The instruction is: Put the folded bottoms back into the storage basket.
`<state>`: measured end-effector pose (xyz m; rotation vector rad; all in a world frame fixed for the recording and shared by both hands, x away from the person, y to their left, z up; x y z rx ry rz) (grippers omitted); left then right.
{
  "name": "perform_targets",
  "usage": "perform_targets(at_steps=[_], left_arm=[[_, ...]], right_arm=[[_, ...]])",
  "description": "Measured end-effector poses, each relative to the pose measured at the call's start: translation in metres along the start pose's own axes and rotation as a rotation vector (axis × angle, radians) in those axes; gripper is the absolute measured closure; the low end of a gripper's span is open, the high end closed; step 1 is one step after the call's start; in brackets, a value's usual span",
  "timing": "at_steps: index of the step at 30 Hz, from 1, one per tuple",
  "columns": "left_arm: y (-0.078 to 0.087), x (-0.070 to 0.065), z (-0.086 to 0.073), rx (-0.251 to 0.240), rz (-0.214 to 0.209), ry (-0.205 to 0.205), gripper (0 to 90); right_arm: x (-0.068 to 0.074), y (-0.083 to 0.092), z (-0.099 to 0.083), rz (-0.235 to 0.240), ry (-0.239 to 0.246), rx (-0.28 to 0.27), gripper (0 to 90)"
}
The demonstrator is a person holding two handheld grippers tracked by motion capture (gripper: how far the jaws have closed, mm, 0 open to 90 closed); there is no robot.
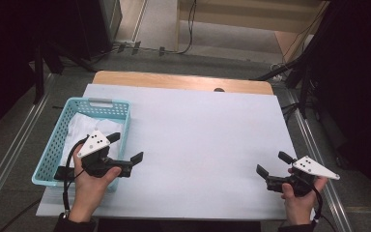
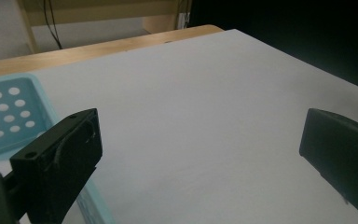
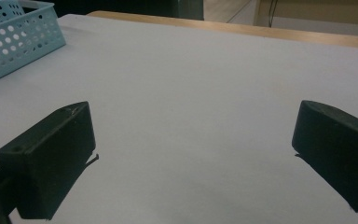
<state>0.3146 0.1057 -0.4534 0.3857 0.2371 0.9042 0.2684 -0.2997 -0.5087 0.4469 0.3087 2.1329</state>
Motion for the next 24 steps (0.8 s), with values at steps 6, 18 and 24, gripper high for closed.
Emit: perform_targets(at_steps=[6, 18, 24], left_arm=[[0.002, -0.021, -0.01, -0.013, -0.011, -0.018, 0.0], [0.024, 0.005, -0.03, -0.035, 0.063, -0.005, 0.0], [0.028, 0.022, -0.031, -0.045, 0.085, 0.014, 0.0]], right_arm=[[0.009, 0.0, 0.001, 0.026, 0.016, -0.005, 0.0], [0.017, 0.003, -0.001, 0.069, 0.024, -0.034, 0.0], [0.017, 0.001, -0.003, 0.071, 0.02, -0.029, 0.0]])
Point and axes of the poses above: each handheld gripper's, and its own axes: y roughly backward along the jaws, z roughly out of its top, x roughly to its left, the point moved 10 cm from there along -y, roughly forward along the jaws, and after that the axes turned 9 degrees about z, right-handed, at the moved point
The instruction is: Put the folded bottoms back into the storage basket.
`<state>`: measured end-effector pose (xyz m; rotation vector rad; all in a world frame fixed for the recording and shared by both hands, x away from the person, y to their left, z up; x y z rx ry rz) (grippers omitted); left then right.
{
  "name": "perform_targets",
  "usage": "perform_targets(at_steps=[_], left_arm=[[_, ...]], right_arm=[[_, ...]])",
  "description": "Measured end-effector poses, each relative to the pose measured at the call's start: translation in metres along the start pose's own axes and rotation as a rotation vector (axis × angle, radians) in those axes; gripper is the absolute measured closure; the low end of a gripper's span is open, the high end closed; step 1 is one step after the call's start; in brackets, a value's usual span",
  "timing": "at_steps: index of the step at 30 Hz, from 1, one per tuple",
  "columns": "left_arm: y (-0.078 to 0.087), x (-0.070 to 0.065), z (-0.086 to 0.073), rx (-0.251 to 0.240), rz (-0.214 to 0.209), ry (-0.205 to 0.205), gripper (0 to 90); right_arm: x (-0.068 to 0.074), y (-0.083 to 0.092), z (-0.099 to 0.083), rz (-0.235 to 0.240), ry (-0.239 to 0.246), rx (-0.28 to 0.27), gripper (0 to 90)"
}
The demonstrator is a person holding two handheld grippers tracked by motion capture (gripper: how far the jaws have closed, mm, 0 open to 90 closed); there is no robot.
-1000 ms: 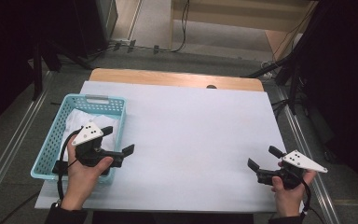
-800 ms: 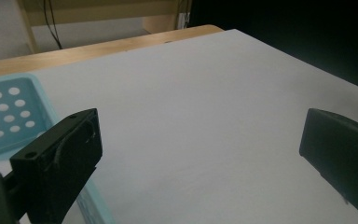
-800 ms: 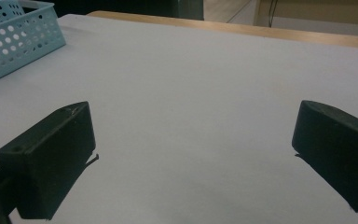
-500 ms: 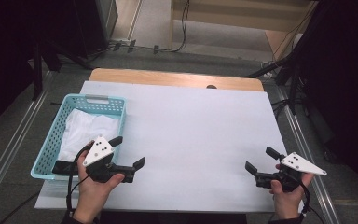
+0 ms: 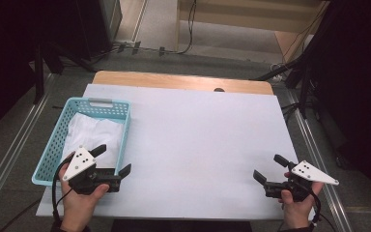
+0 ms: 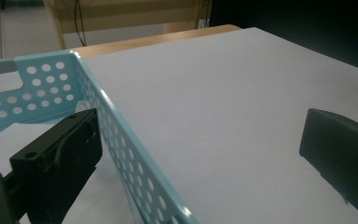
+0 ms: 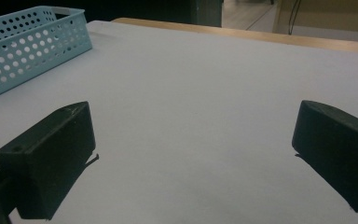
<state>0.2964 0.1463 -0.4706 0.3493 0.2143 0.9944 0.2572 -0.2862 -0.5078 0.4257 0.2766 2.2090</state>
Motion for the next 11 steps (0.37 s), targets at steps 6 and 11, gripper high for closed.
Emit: perform_targets(at_steps=[6, 11], left_arm=[[-0.002, -0.0015, -0.0017, 0.008, -0.005, -0.008, 0.0], [-0.0017, -0.0007, -0.0015, 0.01, -0.006, -0.005, 0.0]], right_arm=[[0.0013, 0.0002, 0.0006, 0.001, 0.004, -0.002, 0.0], [0.0012, 0.0, 0.0008, 0.001, 0.006, -0.002, 0.0]])
Point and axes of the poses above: each handheld gripper's, and its own axes: y roughly backward along the jaws, z roughly out of its top, x roughly to its left, the point moved 10 cm from there along -y, roughly forward along the jaws, and after that the axes turned 9 degrees about z, right-handed, at the moved point
